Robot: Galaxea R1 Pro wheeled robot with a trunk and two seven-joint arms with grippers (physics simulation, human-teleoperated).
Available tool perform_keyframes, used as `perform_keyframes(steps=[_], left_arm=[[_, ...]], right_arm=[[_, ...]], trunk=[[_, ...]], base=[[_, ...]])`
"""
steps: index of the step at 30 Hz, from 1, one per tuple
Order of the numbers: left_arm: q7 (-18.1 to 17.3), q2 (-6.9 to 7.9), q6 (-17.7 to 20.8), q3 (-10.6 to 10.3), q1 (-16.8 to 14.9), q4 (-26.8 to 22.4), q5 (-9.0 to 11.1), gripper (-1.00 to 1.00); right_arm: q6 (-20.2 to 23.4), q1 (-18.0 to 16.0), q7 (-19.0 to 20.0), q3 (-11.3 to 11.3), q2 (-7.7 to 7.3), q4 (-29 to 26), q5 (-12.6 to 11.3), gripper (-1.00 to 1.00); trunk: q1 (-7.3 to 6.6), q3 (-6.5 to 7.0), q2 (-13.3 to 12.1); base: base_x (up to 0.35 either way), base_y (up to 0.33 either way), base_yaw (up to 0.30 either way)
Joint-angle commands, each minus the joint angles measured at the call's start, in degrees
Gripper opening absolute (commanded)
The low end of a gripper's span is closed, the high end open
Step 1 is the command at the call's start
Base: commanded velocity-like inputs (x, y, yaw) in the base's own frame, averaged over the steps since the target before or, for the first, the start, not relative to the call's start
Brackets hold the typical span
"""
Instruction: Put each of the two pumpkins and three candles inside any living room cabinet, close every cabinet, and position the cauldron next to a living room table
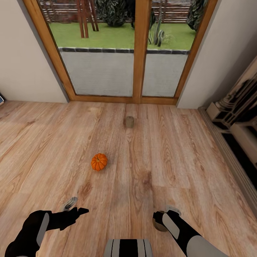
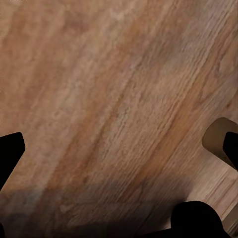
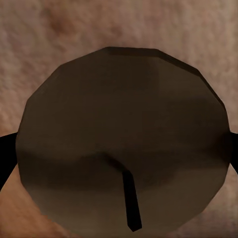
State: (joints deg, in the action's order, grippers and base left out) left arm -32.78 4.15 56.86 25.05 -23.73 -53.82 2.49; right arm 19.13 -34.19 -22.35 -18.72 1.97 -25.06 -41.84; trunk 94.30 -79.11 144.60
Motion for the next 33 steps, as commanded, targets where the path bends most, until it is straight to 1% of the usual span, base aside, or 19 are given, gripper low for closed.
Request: perform_keyframes(steps=[1, 19, 21, 33], left_arm=[[0.0, 0.01, 0.0, 0.0, 0.0, 0.0, 0.0, 1.0], [-0.1, 0.06, 0.1, 0.0, 0.0, 0.0, 0.1, 1.0], [-0.1, 0.06, 0.1, 0.0, 0.0, 0.0, 0.1, 1.0], [-0.1, -0.01, 0.1, 0.0, 0.0, 0.0, 0.1, 1.0]], right_arm=[[0.0, 0.0, -0.1, 0.0, -0.02, 0.0, 0.0, -1.0], [0.0, 0.0, -0.1, 0.1, 0.05, 0.0, 0.0, -1.0], [0.0, 0.0, -0.1, 0.1, 0.05, 0.0, 0.0, -1.0], [0.0, 0.0, -0.1, 0.1, 0.05, 0.0, 0.0, -1.0]], trunk=[[0.0, 0.0, 0.0], [0.0, 0.0, 0.0], [-0.05, 0.44, 0.0], [-0.05, 0.44, 0.0]], base=[[0.0, 0.0, 0.0], [0.0, 0.0, 0.0], [0.0, 0.0, 0.0], [0.0, 0.0, 0.0]])
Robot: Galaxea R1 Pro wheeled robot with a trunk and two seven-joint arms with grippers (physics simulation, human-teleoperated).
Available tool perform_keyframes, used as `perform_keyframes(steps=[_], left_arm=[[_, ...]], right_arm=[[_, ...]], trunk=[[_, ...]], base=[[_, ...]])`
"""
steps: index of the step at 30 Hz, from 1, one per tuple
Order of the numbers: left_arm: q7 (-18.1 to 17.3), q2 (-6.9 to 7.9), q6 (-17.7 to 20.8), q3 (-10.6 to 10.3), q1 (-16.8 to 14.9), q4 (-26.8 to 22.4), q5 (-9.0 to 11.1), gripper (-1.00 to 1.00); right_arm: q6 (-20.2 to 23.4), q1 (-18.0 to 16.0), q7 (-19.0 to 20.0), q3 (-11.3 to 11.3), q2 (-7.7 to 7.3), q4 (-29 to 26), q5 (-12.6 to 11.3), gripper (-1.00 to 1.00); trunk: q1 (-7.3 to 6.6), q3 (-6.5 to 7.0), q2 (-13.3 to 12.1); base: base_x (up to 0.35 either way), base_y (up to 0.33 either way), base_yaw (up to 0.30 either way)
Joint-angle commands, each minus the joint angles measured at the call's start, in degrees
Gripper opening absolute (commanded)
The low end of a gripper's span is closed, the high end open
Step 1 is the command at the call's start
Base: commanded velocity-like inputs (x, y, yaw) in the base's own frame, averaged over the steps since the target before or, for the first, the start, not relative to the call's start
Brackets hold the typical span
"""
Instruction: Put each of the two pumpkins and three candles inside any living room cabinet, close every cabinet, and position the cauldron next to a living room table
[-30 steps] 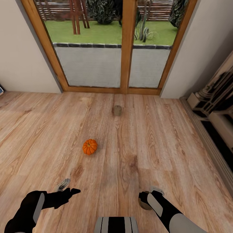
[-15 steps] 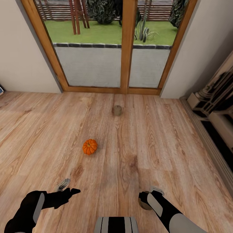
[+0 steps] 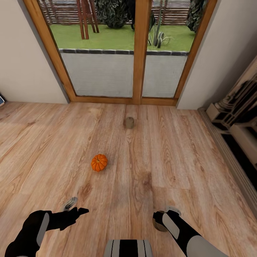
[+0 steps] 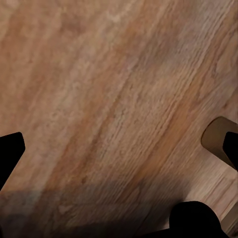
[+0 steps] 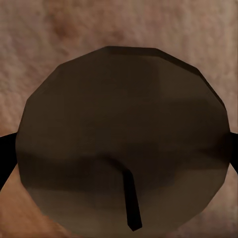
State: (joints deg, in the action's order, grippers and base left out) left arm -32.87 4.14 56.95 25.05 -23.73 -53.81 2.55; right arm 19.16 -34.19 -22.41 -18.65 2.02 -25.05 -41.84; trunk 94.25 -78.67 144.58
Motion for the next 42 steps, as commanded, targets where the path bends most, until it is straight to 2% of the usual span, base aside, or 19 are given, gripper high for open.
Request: perform_keyframes(steps=[1, 10, 15, 19, 21, 23, 28, 32, 37, 39, 42], left_arm=[[0.0, 0.0, 0.0, 0.0, 0.0, 0.0, 0.0, 1.0], [0.5, -0.03, 0.0, -0.2, 0.0, 0.0, -0.5, 1.0], [1.2, -0.1, -0.4, -0.6, 0.0, 0.0, -1.0, 1.0], [7.3, -0.46, -0.6, -0.9, 0.0, 0.0, -0.9, 1.0], [11.5, -0.57, -0.7, -1.6, 0.0, 0.0, -0.8, 1.0], [13.3, -0.61, -0.8, -2.1, 0.0, 0.0, -0.8, 1.0], [14.3, -0.64, -0.8, -2.3, 0.0, -0.1, -0.8, 1.0], [14.4, -0.74, -0.8, -2.4, 0.0, -0.1, -0.8, 1.0], [14.4, -1.34, -0.8, -2.4, 0.0, -0.1, -0.8, 1.0], [14.4, -1.4, -0.8, -2.5, 0.0, -0.1, -0.9, 1.0], [14.4, -1.41, -0.8, -2.5, 0.0, -0.1, -0.9, 1.0]], right_arm=[[0.0, 0.0, 0.0, 0.0, 0.0, 0.0, 0.0, -1.0], [0.3, 0.0, -0.2, 0.0, -0.06, -0.4, 0.1, -1.0], [3.1, -0.1, -0.3, 0.1, -0.1, -0.9, 0.1, -1.0], [3.8, 0.0, -0.3, -0.1, 0.02, -1.0, 0.1, -1.0], [3.8, 0.0, -0.3, -0.2, 0.02, -1.0, 0.2, -1.0], [3.9, 0.0, -0.3, 0.0, 0.01, -1.0, 0.2, -1.0], [4.9, -0.2, -0.6, 0.4, 0.34, -1.2, 0.1, -1.0], [6.3, 0.1, -0.7, 0.2, 0.31, -5.8, 0.0, -1.0], [15.5, 0.6, -1.9, 0.5, 0.27, -14.6, -0.1, -1.0], [18.5, 0.8, -4.4, 0.6, 0.43, -18.9, -0.3, -1.0], [20.6, 0.7, -10.3, 1.3, 0.47, -22.0, -0.9, -1.0]], trunk=[[-0.03, 0.22, 0.0], [-0.26, 2.22, -0.1], [-0.39, 3.32, -0.2], [-0.49, 4.21, -0.3], [-0.54, 4.65, -0.3], [-0.59, 5.1, -0.3], [-0.72, 6.2, -0.4], [-0.83, 7.09, -0.4], [-0.95, 8.2, -0.5], [-1.01, 8.64, -0.5], [-1.08, 9.3, -0.6]], base=[[0.0, 0.0, 0.0], [0.0, 0.0, 0.0], [0.0, 0.0, 0.0], [0.0, 0.0, 0.0], [0.0, 0.0, 0.0], [0.0, 0.0, 0.0], [0.0, 0.0, 0.0], [0.0, 0.0, 0.0], [0.0, 0.0, 0.0], [0.0, 0.0, 0.0], [0.0, 0.0, 0.0]])
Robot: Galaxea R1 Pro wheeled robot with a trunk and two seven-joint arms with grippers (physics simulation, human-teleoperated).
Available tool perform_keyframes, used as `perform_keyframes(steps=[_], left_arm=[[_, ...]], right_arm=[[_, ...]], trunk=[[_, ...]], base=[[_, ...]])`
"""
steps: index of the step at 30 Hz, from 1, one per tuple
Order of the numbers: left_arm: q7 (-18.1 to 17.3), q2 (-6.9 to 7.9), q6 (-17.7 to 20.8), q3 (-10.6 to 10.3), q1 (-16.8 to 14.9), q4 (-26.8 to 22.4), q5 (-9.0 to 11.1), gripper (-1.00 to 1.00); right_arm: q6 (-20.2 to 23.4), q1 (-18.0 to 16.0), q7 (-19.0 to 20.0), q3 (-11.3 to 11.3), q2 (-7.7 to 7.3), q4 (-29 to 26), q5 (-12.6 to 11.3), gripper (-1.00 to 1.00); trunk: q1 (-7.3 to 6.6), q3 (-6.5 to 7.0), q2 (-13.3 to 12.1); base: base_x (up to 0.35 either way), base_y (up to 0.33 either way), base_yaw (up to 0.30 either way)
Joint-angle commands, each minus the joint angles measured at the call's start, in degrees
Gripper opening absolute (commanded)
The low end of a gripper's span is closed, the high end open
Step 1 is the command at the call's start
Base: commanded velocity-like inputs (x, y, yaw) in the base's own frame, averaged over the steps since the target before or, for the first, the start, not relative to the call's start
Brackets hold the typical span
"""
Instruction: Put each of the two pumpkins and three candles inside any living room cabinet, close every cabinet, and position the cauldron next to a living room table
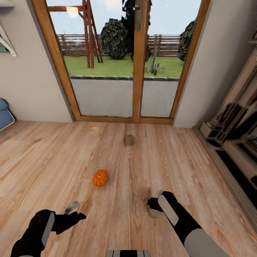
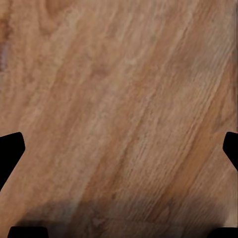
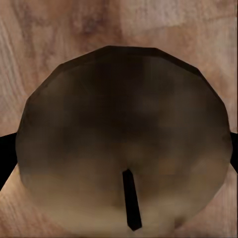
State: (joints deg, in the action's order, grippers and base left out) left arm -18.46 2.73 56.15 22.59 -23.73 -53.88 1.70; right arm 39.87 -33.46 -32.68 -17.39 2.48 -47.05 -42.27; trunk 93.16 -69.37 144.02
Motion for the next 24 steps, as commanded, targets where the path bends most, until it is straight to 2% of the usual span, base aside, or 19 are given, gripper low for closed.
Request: perform_keyframes(steps=[1, 4, 5, 10, 16, 24], left_arm=[[0.0, 0.0, 0.0, 0.0, 0.0, 0.0, 0.0, 1.0], [0.1, 0.03, -0.2, 0.0, 0.0, 0.0, 0.0, 1.0], [0.3, 0.07, -0.4, -0.1, 0.0, 0.0, 0.0, 1.0], [0.3, 0.16, -0.4, -0.1, 0.0, -0.2, -0.1, 1.0], [0.4, 0.07, -0.4, -0.1, -0.1, -0.2, 0.0, 1.0], [0.4, 0.05, -0.4, -0.1, -0.1, -0.2, -0.1, 1.0]], right_arm=[[0.8, -0.1, -1.6, 0.9, -0.03, -0.5, -0.8, -1.0], [3.8, -0.2, -3.9, 3.8, 0.26, -3.7, -1.5, -1.0], [5.9, -0.1, -4.7, 5.5, 0.39, -10.2, -1.9, -1.0], [8.2, 0.0, -5.6, 5.7, 0.53, -15.2, -1.6, -1.0], [8.1, 0.0, -7.3, 5.7, 1.19, -15.9, -1.6, -1.0], [8.5, -0.1, -7.9, 6.0, 1.25, -16.2, -2.0, -1.0]], trunk=[[-0.02, 0.23, 0.0], [-0.1, 0.89, -0.1], [-0.12, 1.11, -0.1], [-0.25, 2.22, -0.1], [-0.41, 3.52, -0.2], [-0.61, 4.69, -0.3]], base=[[0.0, 0.0, 0.0], [0.0, 0.0, 0.0], [0.0, 0.0, 0.0], [0.0, 0.0, 0.0], [0.0, 0.0, 0.0], [0.0, 0.0, 0.0]])
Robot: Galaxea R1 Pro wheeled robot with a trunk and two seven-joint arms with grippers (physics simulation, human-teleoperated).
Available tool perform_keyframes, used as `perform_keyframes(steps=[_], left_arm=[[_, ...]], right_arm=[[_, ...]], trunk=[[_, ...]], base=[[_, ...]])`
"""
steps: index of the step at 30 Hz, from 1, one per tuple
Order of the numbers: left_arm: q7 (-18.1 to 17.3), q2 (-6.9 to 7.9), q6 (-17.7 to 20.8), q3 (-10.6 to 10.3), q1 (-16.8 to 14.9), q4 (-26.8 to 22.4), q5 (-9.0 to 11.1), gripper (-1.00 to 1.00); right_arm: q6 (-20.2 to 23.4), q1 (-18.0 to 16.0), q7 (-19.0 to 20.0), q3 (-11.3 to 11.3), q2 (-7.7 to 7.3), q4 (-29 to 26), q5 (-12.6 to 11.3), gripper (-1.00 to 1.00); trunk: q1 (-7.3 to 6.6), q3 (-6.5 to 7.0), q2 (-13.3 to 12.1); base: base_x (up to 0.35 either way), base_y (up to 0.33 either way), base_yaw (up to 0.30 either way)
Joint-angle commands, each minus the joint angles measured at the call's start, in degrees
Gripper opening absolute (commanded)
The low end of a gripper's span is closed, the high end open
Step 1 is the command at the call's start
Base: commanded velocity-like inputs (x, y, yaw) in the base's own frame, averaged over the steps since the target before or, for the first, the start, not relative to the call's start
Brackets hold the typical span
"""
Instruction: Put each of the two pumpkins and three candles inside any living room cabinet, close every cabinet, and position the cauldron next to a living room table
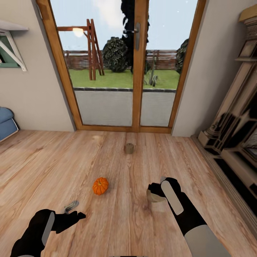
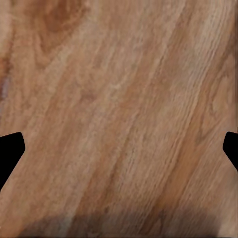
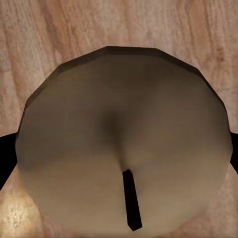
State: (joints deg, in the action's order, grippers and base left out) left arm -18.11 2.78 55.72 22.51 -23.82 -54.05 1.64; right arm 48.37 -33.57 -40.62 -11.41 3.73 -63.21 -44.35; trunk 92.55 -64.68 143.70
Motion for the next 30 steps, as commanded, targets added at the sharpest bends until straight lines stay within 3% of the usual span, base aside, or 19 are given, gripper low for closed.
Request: perform_keyframes(steps=[1, 10, 12, 15, 17, 30], left_arm=[[0.0, 0.01, 0.0, 0.0, 0.0, -0.1, 0.0, 1.0], [0.6, -0.04, 0.6, -0.1, 0.0, -2.0, 0.0, 1.0], [1.6, -0.03, 0.9, -1.8, -0.1, -2.6, 0.0, 1.0], [2.6, 0.09, 1.4, -6.0, -0.5, -4.0, -0.1, 1.0], [2.7, 0.04, 1.6, -6.8, -0.9, -4.5, -0.1, 1.0], [2.8, -0.02, 2.4, -7.3, -1.3, -4.9, -0.1, 1.0]], right_arm=[[0.1, 0.0, 0.0, 0.0, 0.02, 0.0, 0.0, -1.0], [1.0, 0.0, -0.1, -0.3, 0.17, -0.1, 0.0, -1.0], [1.9, 0.0, -0.1, -0.4, 0.2, -0.1, 0.0, -1.0], [2.5, 0.0, -0.1, -0.4, 0.22, 0.0, -0.1, -1.0], [2.6, 0.0, 0.0, -0.3, 0.22, 0.1, -0.1, -1.0], [2.5, 0.0, 0.1, -0.2, 0.28, 0.4, -0.1, -1.0]], trunk=[[-0.02, 0.13, 0.0], [-0.26, 1.28, -0.1], [-0.31, 1.53, -0.2], [-0.38, 1.91, -0.2], [-0.44, 2.17, -0.2], [-0.77, 3.82, -0.4]], base=[[0.0, 0.0, 0.0], [0.0, 0.0, 0.0], [0.0, 0.0, 0.0], [0.0, 0.0, 0.0], [0.0, 0.0, 0.0], [0.0, 0.0, 0.0]])
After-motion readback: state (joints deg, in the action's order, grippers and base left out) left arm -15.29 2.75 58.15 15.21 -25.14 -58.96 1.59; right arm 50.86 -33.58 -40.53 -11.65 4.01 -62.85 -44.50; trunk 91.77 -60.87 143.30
